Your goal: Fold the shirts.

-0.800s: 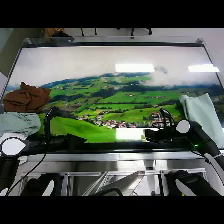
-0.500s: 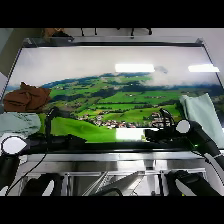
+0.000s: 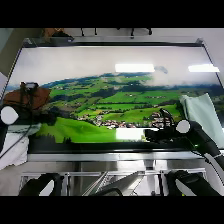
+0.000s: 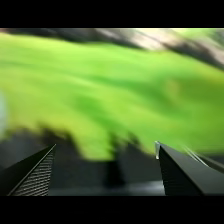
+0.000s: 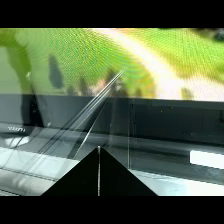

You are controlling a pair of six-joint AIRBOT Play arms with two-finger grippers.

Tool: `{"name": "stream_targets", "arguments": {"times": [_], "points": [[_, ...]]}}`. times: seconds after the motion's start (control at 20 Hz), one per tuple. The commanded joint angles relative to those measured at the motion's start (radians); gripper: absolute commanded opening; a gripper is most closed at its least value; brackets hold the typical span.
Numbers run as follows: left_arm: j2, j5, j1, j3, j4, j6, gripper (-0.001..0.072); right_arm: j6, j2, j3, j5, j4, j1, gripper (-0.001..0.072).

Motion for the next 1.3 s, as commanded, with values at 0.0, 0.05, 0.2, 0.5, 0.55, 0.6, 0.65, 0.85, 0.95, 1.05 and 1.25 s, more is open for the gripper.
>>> {"name": "stream_targets", "arguments": {"times": [0.0,0.05,0.2,0.5,0.55,0.6,0.65,0.85,0.95,1.05,1.25], "points": [[-0.211,0.176,0.090,0.165,0.280,-0.076,0.0699,0.000,0.001,0.000,0.000,0.000,0.001,0.0024],[-0.293,0.214,0.124,0.205,0.281,-0.076,0.0699,0.000,0.001,0.000,0.000,0.000,0.001,0.0024],[-0.533,0.239,0.236,0.346,0.282,-0.075,0.0699,0.000,0.001,0.000,0.000,0.000,0.001,0.0024],[-0.892,0.230,0.370,0.596,0.280,-0.075,0.0700,0.000,0.001,0.000,0.000,0.000,0.001,0.0024],[-0.935,0.230,0.371,0.628,0.278,-0.075,0.0700,0.000,0.001,0.000,-0.004,0.000,0.001,0.0024],[-0.970,0.225,0.370,0.656,0.277,-0.075,0.0699,0.000,0.001,0.000,-0.011,0.000,0.001,0.0024],[-1.008,0.202,0.365,0.693,0.277,-0.075,0.0697,0.000,0.001,0.000,-0.015,0.000,0.001,0.0024],[-1.081,0.035,0.350,0.852,0.265,-0.069,0.0014,0.000,0.001,0.000,-0.015,0.000,0.001,0.0024],[-1.056,-0.044,0.332,0.936,0.221,-0.050,0.0014,0.000,0.001,0.000,-0.015,0.000,0.001,0.0023],[-0.991,-0.104,0.308,1.012,0.118,-0.032,0.0014,0.000,0.001,0.000,-0.015,0.000,0.001,0.0024],[-0.759,-0.152,0.201,1.031,-0.212,-0.021,0.0015,0.000,0.001,0.000,-0.015,0.000,0.001,0.0024]]}}
